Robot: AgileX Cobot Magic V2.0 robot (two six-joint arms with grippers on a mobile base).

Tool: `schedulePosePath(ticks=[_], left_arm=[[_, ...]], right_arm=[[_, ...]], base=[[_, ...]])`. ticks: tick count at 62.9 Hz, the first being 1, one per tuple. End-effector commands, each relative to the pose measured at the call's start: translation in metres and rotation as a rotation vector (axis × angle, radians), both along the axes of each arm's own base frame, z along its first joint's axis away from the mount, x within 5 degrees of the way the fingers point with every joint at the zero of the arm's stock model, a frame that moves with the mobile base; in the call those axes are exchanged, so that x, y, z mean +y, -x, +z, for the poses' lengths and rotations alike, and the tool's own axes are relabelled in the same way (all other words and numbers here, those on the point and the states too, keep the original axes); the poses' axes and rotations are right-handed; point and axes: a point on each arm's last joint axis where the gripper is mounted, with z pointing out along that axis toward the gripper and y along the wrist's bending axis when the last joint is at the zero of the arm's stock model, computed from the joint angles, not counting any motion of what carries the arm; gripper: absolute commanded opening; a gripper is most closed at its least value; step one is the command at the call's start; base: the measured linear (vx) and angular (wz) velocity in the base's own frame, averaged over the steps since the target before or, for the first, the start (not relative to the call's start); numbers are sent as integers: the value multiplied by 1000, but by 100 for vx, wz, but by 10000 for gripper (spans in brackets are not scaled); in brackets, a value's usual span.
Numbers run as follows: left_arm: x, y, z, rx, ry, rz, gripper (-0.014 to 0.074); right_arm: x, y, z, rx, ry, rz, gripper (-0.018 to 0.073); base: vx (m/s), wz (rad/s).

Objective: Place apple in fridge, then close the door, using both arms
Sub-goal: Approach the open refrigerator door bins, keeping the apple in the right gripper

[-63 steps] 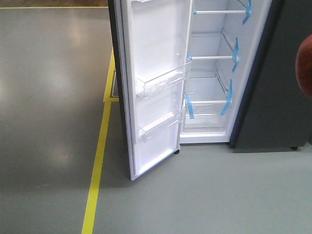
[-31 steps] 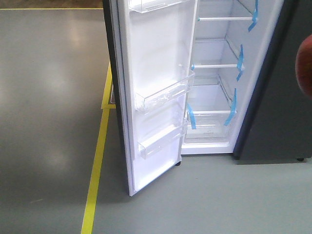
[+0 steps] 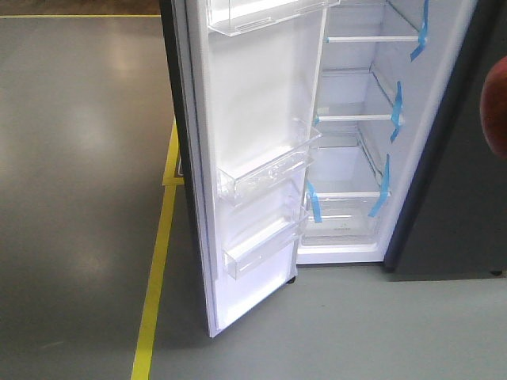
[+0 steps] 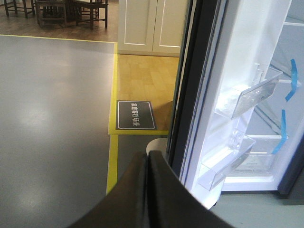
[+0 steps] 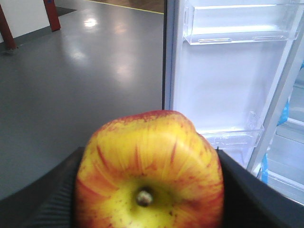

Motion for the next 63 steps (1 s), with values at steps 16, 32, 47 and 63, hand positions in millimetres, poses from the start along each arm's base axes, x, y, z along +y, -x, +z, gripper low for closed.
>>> schedulePosePath(ticks=[16, 32, 47, 63], left_arm=[[-2, -1, -2, -44, 8, -19, -6], [-2, -1, -2, -44, 8, -19, -6], [-2, -1, -2, -44, 8, -19, -6], [-2, -1, -2, -44, 8, -19, -6]], right_arm=[[1, 0, 12, -73, -46, -10, -6], [1, 0, 12, -74, -46, -11, -6], [1, 0, 12, -74, -46, -11, -6], [1, 0, 12, -74, -46, -11, -6]], base=[[13, 1], [12, 1], [12, 1], [11, -1]])
